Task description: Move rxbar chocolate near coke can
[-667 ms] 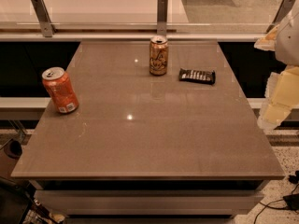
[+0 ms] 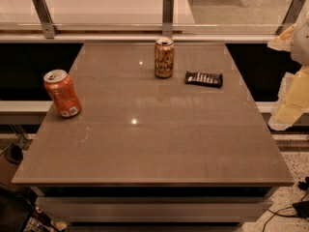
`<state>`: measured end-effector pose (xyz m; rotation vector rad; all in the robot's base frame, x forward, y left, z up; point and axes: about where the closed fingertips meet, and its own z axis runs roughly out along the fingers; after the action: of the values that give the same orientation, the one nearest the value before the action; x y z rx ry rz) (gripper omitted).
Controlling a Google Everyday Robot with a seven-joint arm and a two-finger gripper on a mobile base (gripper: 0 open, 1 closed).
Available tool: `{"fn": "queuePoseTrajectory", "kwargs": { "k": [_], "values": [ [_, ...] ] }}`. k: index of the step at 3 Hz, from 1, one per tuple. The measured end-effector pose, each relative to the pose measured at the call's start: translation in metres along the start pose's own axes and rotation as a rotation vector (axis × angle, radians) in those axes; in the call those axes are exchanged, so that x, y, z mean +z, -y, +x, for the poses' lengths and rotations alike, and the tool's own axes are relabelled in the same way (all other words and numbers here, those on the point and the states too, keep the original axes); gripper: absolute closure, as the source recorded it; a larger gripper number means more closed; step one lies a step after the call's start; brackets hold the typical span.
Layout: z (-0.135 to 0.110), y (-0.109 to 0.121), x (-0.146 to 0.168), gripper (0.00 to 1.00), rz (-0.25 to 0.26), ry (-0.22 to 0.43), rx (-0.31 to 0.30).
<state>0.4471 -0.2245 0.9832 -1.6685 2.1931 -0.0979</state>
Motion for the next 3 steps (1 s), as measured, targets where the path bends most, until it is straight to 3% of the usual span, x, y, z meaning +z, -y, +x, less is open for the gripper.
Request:
{"fn": "queuePoseTrajectory", "kwargs": {
  "k": [2, 3],
  "values": [
    [0.033, 0.048, 0.019, 0.0, 0.049, 0.157, 0.088],
    [0.047, 0.076, 0.036, 0.0, 0.071, 0.266, 0.135]
  ]
}}
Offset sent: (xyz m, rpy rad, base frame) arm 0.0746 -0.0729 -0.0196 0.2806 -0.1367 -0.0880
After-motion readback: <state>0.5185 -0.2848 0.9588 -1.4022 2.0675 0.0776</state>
